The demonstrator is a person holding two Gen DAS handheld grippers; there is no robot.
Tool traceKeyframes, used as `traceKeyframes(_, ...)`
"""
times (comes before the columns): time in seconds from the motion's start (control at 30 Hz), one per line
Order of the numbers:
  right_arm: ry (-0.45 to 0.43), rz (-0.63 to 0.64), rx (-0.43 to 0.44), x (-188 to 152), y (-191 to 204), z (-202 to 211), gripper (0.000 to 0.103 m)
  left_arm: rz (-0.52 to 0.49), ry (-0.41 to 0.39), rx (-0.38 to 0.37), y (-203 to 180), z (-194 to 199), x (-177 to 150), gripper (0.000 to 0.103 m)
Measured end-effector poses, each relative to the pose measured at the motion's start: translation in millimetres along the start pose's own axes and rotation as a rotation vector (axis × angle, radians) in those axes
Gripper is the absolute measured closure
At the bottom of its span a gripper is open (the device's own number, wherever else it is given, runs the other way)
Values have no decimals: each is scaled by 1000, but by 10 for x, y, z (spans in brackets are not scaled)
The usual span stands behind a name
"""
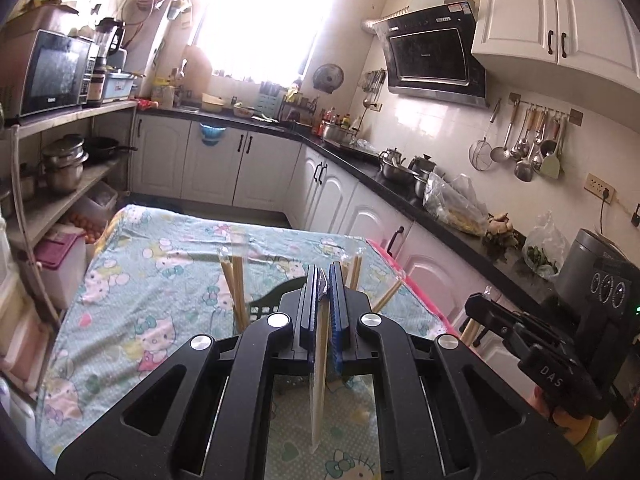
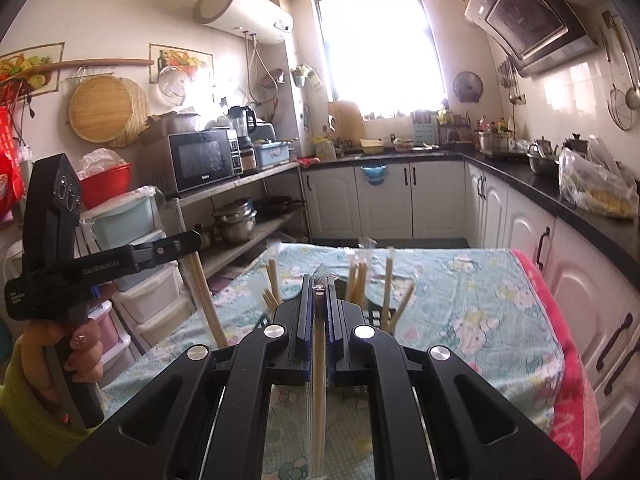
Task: Organize utensils
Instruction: 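Lift the chopstick with the left gripper and carry it over the caddy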
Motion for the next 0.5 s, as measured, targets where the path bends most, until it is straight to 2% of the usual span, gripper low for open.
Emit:
traceKeyframes(0.33,-77,-11,13,362,37,-37,97,20,-58,24,115,38,258,100)
traceKeyframes(0.5,-122,5,-8,584,15,-94,97,14,-105,51,136,53,462,100)
Point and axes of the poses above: each gripper's, at about its wrist camera, not at the fingertips, and z roughly against the way its jaws point, y to its left, x to its top, the point moved 9 cm from there along -z, roughly the way its jaws point, and after that the axes turned 3 degrees about -z, right-handed, at the moved point
